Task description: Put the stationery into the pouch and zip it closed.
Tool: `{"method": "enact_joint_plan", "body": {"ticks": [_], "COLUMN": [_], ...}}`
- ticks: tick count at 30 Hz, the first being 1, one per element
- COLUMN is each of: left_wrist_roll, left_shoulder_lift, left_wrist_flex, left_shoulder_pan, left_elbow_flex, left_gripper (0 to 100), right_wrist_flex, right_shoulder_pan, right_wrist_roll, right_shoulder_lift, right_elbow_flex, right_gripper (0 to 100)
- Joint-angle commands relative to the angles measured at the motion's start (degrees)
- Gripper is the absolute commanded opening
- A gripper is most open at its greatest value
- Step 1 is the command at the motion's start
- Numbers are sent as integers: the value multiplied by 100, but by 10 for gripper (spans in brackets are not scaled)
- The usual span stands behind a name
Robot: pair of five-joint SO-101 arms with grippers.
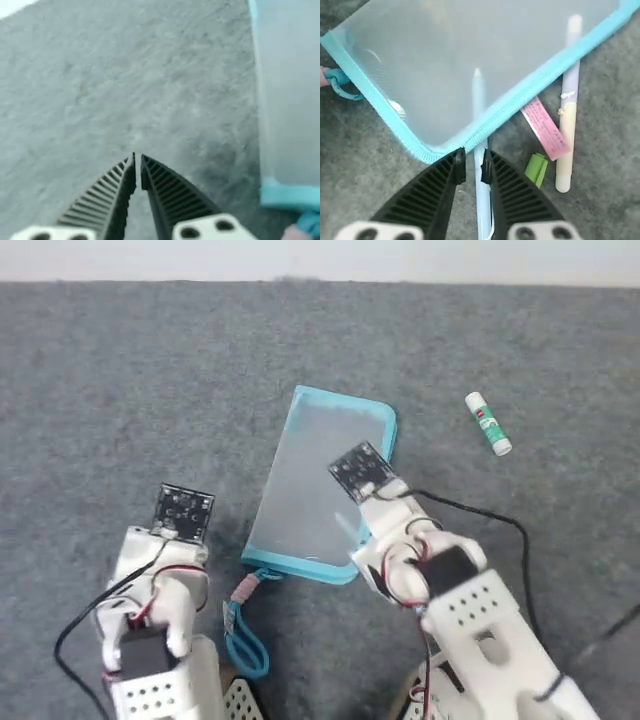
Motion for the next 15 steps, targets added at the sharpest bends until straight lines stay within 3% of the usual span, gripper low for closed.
{"method": "enact_joint_plan", "body": {"ticks": [1,4,9,15], "left_wrist_roll": [-527,-457,62,905], "left_shoulder_lift": [1389,3077,5925,7174], "left_wrist_flex": [237,396,1196,580], "left_shoulder_pan": [-281,-290,-299,-299], "left_elbow_flex": [-1393,-2422,-4418,-4901], "left_gripper": [16,16,16,16], "right_wrist_flex": [119,84,426,-57], "right_shoulder_pan": [-303,-822,-1824,-1903], "right_wrist_roll": [97,97,97,97], "right_shoulder_lift": [620,1007,1051,1033], "right_elbow_flex": [-677,-774,-756,-387], "right_gripper": [64,75,176,228]}}
